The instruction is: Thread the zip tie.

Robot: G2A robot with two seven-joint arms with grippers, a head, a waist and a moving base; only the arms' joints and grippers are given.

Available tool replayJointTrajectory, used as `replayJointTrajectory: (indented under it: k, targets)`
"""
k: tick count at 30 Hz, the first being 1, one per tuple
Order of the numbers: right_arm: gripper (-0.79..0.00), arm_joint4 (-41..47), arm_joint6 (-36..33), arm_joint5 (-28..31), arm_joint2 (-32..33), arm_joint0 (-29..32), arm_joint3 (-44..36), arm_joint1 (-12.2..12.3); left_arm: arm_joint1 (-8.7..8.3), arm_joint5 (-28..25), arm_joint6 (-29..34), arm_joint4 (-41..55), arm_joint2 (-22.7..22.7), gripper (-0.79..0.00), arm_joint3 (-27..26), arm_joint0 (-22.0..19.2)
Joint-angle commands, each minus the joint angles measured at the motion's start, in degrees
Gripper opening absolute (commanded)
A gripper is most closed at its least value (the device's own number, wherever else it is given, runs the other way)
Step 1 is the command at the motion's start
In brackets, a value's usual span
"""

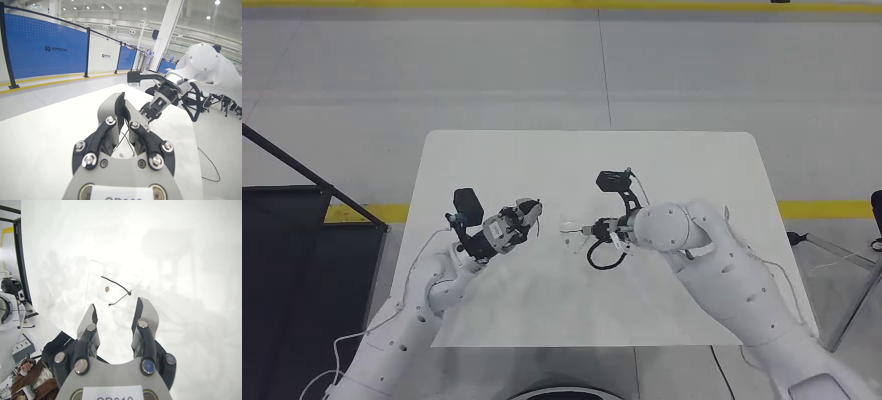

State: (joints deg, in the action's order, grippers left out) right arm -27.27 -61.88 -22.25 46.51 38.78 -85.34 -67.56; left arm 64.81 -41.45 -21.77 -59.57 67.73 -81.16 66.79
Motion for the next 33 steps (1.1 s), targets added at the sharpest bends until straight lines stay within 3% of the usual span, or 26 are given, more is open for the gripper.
replayJointTrajectory:
  k: [1,10,22,33]
  targets:
    - [-0.413,0.1,-0.1,-0.1,-0.1,-0.3,0.6,-0.2,0.05,-0.1,0.0,-0.1,0.0,-0.785,0.1,-0.1]
    - [-0.468,-0.9,0.3,-4.1,-2.3,-2.5,4.0,-1.6,0.24,-0.6,-0.1,-0.7,0.1,-0.785,0.1,0.0]
    - [-0.579,-0.9,-0.3,-4.7,-3.4,-4.3,7.1,-2.9,0.47,-0.8,-0.6,-1.3,0.4,-0.785,-0.1,0.2]
    - [-0.597,-1.0,-1.2,-4.3,-4.1,-5.6,9.6,-3.9,0.62,-1.3,-0.5,-2.1,0.6,-0.785,-0.6,0.6]
